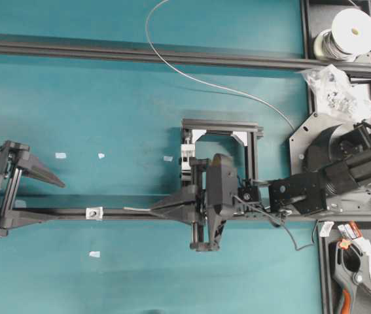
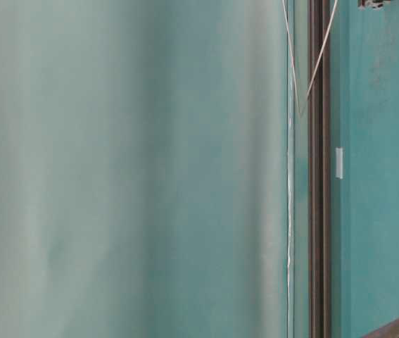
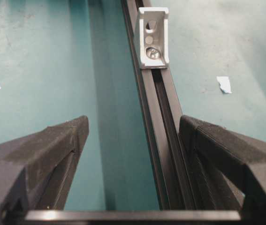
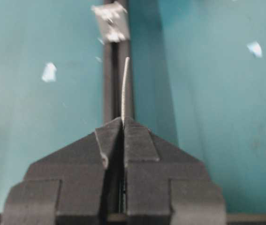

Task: Insert the wire through the hole in the metal fitting.

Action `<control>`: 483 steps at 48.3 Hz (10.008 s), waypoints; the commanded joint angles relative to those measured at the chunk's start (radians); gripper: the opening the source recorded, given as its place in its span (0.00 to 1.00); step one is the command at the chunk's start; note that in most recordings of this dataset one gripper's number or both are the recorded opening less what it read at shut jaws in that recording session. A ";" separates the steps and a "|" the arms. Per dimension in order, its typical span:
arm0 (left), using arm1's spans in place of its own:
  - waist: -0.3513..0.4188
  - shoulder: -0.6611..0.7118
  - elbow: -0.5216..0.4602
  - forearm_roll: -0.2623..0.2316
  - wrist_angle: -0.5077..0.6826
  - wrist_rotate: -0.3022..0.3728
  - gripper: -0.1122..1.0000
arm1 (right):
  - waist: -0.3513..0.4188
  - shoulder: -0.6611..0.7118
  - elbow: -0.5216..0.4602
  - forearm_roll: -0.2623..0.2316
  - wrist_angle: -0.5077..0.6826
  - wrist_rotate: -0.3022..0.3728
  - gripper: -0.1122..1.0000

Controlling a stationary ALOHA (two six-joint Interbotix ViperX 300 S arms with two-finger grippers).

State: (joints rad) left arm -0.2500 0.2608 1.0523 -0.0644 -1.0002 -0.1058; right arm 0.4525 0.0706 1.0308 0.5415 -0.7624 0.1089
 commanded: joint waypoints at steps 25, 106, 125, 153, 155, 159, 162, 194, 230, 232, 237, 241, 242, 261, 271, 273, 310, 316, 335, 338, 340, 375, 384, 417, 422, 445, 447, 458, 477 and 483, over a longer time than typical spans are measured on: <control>-0.003 -0.009 -0.008 0.002 -0.008 -0.002 0.85 | 0.005 0.021 -0.081 -0.003 0.040 -0.028 0.10; -0.003 -0.017 -0.015 0.003 -0.008 -0.002 0.85 | -0.021 0.084 -0.129 0.002 0.035 -0.031 0.10; -0.003 -0.017 -0.018 0.003 -0.008 0.000 0.85 | -0.028 0.089 -0.135 0.002 0.035 -0.031 0.10; -0.003 -0.017 -0.023 0.003 -0.006 0.000 0.85 | -0.032 0.097 -0.138 0.002 0.028 -0.032 0.10; -0.003 -0.017 -0.023 0.003 -0.005 0.000 0.85 | -0.032 0.097 -0.138 0.002 0.026 -0.032 0.10; -0.003 -0.017 -0.023 0.003 -0.006 0.000 0.85 | -0.034 0.097 -0.140 0.002 0.028 -0.032 0.10; -0.003 -0.017 -0.023 0.003 -0.006 0.000 0.85 | -0.035 0.097 -0.141 0.002 0.028 -0.032 0.10; -0.003 -0.017 -0.023 0.003 -0.005 0.000 0.85 | -0.051 0.130 -0.179 0.000 0.026 -0.040 0.10; -0.003 -0.017 -0.029 0.005 -0.005 0.002 0.85 | -0.072 0.172 -0.222 0.000 0.008 -0.064 0.10; -0.003 -0.017 -0.031 0.005 -0.005 0.002 0.85 | -0.074 0.176 -0.225 0.000 0.006 -0.064 0.10; -0.003 -0.017 -0.032 0.005 -0.003 0.002 0.85 | -0.078 0.184 -0.235 0.000 0.006 -0.066 0.10; -0.003 -0.017 -0.034 0.005 -0.003 0.003 0.85 | -0.081 0.190 -0.242 -0.002 0.006 -0.066 0.10; -0.003 -0.017 -0.034 0.005 -0.003 0.003 0.85 | -0.083 0.193 -0.244 -0.002 0.006 -0.067 0.10; -0.003 -0.015 -0.048 0.005 -0.002 0.003 0.84 | -0.094 0.207 -0.265 -0.005 0.006 -0.071 0.10; -0.003 -0.011 -0.052 0.005 0.000 0.005 0.84 | -0.095 0.213 -0.278 -0.005 0.006 -0.084 0.10; -0.003 -0.011 -0.052 0.005 0.000 0.005 0.84 | -0.094 0.215 -0.279 -0.005 0.008 -0.086 0.10; 0.000 0.034 -0.129 0.005 0.041 0.005 0.84 | -0.095 0.216 -0.279 -0.005 0.011 -0.087 0.10; 0.006 0.032 -0.140 0.005 0.043 0.005 0.84 | -0.094 0.216 -0.276 -0.005 0.011 -0.087 0.10; 0.008 0.034 -0.155 0.005 0.049 0.005 0.70 | -0.094 0.216 -0.273 -0.005 0.011 -0.086 0.10; 0.008 0.032 -0.155 0.006 0.051 0.003 0.62 | -0.094 0.215 -0.273 -0.005 0.011 -0.086 0.10; 0.008 0.032 -0.155 0.005 0.052 0.003 0.54 | -0.095 0.215 -0.273 -0.005 0.011 -0.086 0.10; 0.008 0.025 -0.167 0.006 0.129 -0.003 0.01 | -0.094 0.216 -0.275 -0.005 0.012 -0.084 0.10; 0.006 0.025 -0.169 0.006 0.127 -0.003 0.01 | -0.094 0.215 -0.284 -0.003 0.012 -0.078 0.10; 0.006 0.014 -0.161 0.005 0.129 -0.003 0.01 | -0.094 0.210 -0.291 -0.003 0.021 -0.074 0.53; 0.006 0.014 -0.160 0.006 0.129 -0.003 0.01 | -0.094 0.204 -0.285 -0.003 0.023 -0.074 0.77; 0.000 -0.023 -0.129 0.006 0.163 -0.003 0.01 | -0.092 0.141 -0.235 -0.003 0.026 -0.074 0.89; -0.002 -0.038 -0.118 0.005 0.167 -0.005 0.01 | -0.092 0.141 -0.233 -0.003 0.026 -0.074 0.89; -0.014 -0.110 -0.058 0.006 0.183 -0.026 0.01 | -0.091 0.141 -0.232 -0.003 0.026 -0.074 0.89; -0.046 -0.221 0.038 0.006 0.242 -0.034 0.01 | -0.092 0.141 -0.229 -0.003 0.026 -0.074 0.89; -0.049 -0.264 0.078 0.006 0.253 -0.034 0.01 | -0.092 0.141 -0.227 -0.003 0.026 -0.075 0.89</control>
State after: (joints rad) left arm -0.2930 0.0399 1.1198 -0.0598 -0.7470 -0.1381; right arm 0.3574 0.2424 0.8099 0.5400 -0.7317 0.0353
